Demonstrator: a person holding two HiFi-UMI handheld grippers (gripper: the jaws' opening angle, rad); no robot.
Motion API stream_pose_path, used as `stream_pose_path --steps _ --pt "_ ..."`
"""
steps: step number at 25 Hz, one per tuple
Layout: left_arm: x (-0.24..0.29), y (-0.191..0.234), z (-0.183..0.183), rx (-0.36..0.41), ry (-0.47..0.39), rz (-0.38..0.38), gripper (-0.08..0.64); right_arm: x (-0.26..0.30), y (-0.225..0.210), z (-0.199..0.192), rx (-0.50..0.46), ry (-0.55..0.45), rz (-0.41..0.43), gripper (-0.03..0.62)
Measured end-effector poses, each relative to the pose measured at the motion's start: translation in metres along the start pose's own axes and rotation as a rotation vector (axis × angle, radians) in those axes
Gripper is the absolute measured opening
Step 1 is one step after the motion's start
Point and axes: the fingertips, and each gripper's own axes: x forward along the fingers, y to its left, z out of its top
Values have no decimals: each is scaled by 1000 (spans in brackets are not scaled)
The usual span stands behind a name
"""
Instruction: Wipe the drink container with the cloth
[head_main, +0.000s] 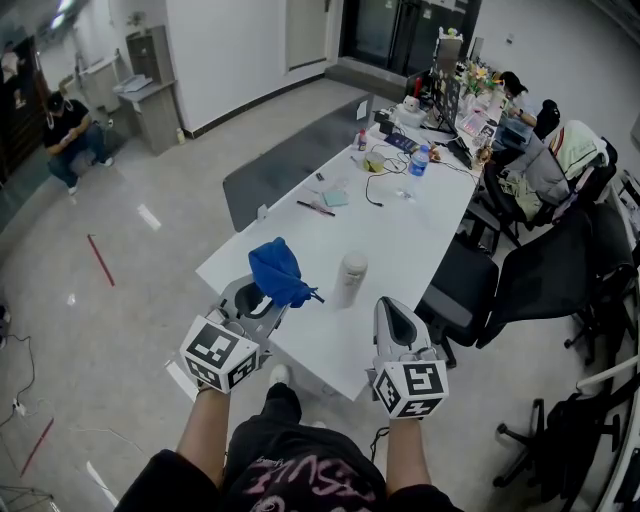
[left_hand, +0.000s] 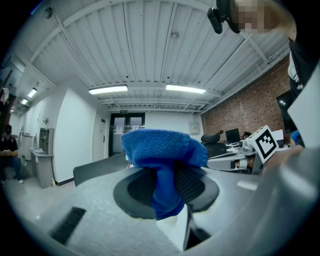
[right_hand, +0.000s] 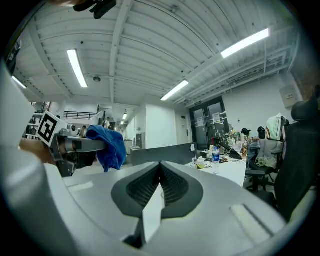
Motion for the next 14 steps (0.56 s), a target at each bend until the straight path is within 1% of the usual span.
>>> stream_pose_path --steps 14 --pt "-7 -6 2 -5 0 -12 97 -9 4 0 5 0 -8 -2"
